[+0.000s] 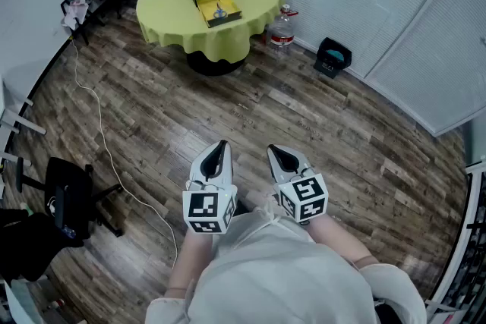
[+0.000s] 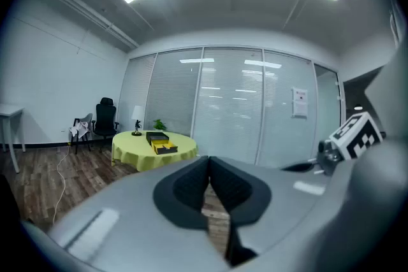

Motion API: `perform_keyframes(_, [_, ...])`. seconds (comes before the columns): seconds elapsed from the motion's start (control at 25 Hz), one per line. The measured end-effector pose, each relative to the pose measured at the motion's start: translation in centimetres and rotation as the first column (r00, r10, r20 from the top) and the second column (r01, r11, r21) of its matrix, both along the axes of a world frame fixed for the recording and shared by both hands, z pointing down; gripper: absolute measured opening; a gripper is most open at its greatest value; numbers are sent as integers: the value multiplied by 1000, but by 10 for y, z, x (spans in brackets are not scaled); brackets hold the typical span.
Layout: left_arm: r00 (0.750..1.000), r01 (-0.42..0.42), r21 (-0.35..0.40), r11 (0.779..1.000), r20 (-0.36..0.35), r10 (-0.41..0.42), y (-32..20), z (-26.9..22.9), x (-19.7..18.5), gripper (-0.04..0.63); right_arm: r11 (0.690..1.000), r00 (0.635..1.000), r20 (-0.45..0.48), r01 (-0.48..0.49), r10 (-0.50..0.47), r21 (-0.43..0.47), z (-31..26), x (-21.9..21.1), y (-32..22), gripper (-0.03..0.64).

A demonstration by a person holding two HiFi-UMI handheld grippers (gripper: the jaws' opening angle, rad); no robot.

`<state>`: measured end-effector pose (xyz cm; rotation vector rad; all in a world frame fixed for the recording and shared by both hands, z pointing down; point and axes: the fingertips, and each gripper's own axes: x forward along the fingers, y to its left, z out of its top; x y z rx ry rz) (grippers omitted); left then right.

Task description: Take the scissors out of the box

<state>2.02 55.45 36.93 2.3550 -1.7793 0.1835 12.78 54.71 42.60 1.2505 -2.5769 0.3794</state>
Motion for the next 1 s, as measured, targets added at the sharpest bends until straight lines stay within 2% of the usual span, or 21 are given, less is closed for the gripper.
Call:
perform_keyframes(0.64, [1000, -20, -31, 999, 17, 20, 1, 10, 49, 6, 998, 998, 47, -50, 52, -49, 13, 52, 7, -1])
perform_keyframes(1.0, [998, -45, -65, 997, 37, 48, -38, 28, 44, 6, 993, 994, 72, -75, 82, -88, 26, 49, -32, 0])
